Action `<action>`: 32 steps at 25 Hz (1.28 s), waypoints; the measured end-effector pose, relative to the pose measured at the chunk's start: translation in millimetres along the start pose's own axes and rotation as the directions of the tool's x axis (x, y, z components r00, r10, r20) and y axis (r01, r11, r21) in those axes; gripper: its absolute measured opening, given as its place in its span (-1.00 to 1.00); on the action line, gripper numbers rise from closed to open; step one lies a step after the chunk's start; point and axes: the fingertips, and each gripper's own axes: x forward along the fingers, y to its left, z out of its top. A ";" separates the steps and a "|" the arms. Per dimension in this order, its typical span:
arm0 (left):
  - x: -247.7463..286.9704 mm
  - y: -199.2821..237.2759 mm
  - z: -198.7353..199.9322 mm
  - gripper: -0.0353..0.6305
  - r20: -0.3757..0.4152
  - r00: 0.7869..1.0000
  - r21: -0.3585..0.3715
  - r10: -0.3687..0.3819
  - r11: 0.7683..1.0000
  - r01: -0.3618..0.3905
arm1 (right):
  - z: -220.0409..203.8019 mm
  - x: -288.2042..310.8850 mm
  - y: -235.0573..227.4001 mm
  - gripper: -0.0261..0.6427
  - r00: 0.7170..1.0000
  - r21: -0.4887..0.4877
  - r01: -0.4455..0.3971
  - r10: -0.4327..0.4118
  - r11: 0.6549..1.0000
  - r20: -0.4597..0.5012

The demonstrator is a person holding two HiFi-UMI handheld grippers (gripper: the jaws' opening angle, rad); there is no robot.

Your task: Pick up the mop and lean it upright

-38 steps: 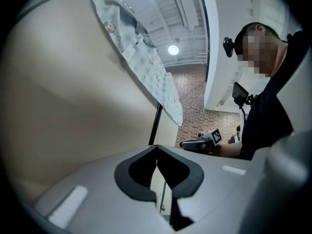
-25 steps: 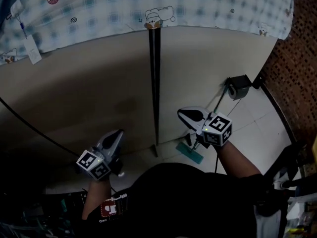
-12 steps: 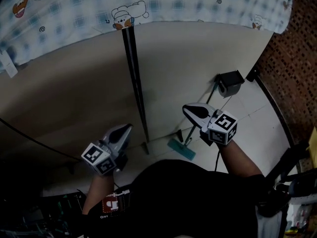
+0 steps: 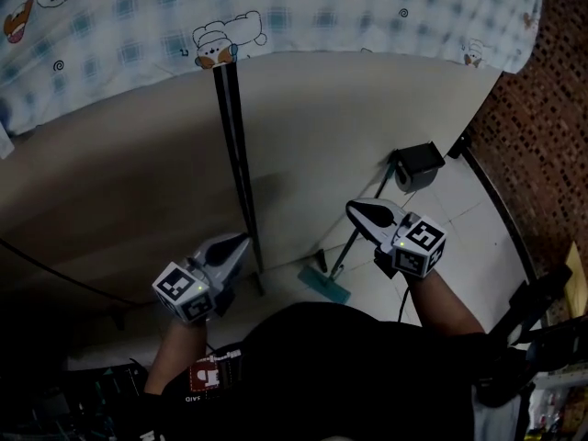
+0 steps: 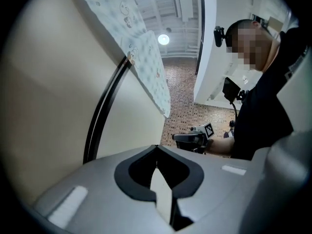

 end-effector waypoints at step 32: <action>255.7 -83.4 -88.4 -0.88 -0.087 0.996 0.031 0.031 0.999 -0.028 | -12.7 -134.9 -196.9 -0.88 0.996 0.016 -0.085 0.084 0.996 0.020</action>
